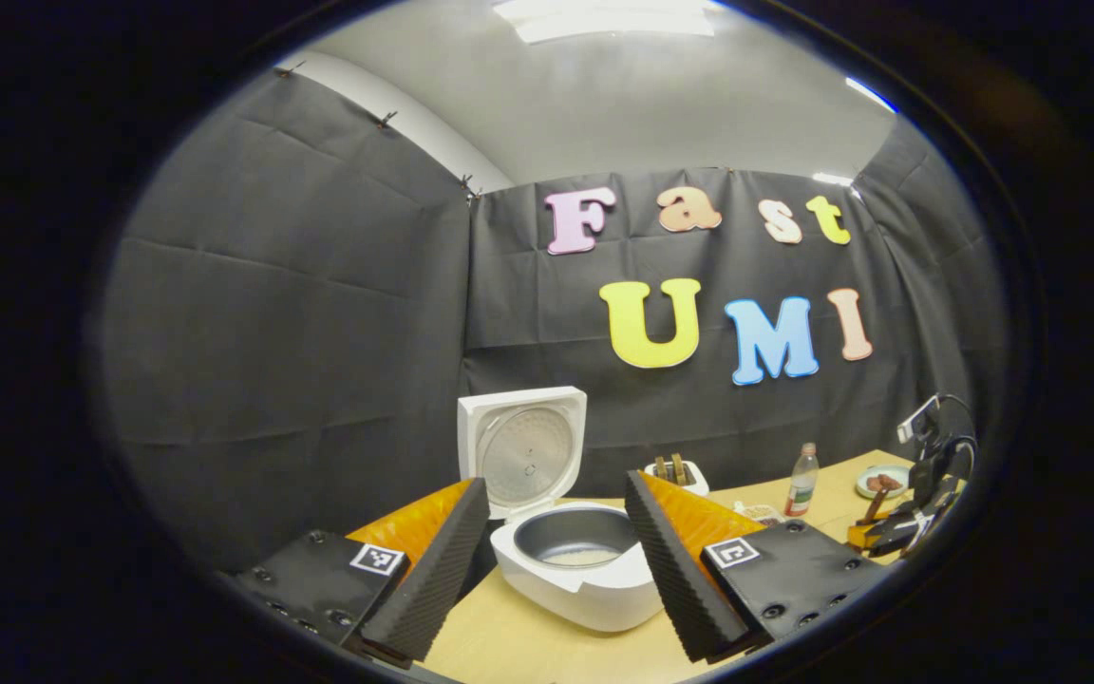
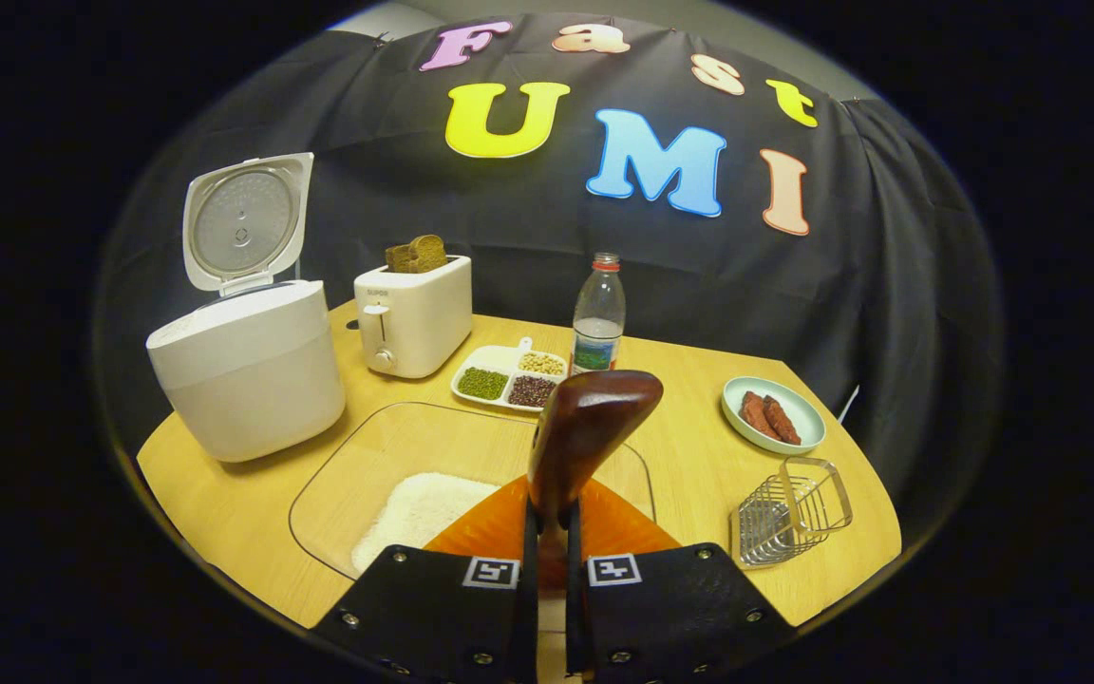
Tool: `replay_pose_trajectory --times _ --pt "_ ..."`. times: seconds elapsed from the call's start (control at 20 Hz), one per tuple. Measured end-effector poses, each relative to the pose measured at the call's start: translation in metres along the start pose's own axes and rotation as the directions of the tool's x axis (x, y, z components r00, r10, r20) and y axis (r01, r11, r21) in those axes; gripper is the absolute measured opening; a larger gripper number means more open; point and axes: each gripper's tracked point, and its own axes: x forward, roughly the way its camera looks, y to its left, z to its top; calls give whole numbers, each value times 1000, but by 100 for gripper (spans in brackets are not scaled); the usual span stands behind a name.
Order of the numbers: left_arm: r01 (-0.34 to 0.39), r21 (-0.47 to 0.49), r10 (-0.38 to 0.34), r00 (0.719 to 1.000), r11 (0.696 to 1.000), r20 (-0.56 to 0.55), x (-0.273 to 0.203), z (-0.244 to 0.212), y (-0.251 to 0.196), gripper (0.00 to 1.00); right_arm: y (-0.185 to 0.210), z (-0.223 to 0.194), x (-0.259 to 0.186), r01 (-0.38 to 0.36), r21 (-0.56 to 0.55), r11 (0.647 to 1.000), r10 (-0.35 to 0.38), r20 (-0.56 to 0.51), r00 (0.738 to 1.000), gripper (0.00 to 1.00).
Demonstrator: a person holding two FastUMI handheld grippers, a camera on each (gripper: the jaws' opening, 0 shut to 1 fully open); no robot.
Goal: Close the left gripper, press the button to open the rice cooker; take a wooden spoon from the chopstick holder with the right hand, scoop a spoonful of rice and pour it into the rice cooker, then put the wooden spoon back into the chopstick holder.
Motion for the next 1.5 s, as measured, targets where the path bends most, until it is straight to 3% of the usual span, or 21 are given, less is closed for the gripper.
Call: replay_pose_trajectory --times 0.25,0.45,0.6,0.8,0.9,1.05,1.15,1.5 --pt "-17 -6 17 1000 1000 -2 -2 -2 9 99 33 -6 -4 -99 98 990 103 -36 994 12" --pt "-26 -5 26 1000 1000 -2 2 -2 11 99 50 -5 -5 -163 297 941 186 -49 981 12" --pt "-23 3 23 1000 1000 5 3 0 9 99 45 -7 -2 -166 453 876 215 -58 975 12" --pt "-21 5 21 1000 1000 1 4 0 3 99 41 -7 0 -183 654 734 281 -47 959 12" --pt "-18 10 18 1000 1000 6 4 2 0 99 36 -6 1 -187 693 697 295 -39 955 12" --pt "-15 23 15 1000 1000 18 6 8 -4 99 20 2 -2 -180 712 679 277 -22 961 12" --pt "-11 23 10 1000 1000 24 5 11 -8 99 10 14 -5 -191 736 649 276 6 961 12" --pt "-4 11 4 1000 1000 30 5 11 -17 99 -18 71 -16 -267 845 463 283 145 948 12"
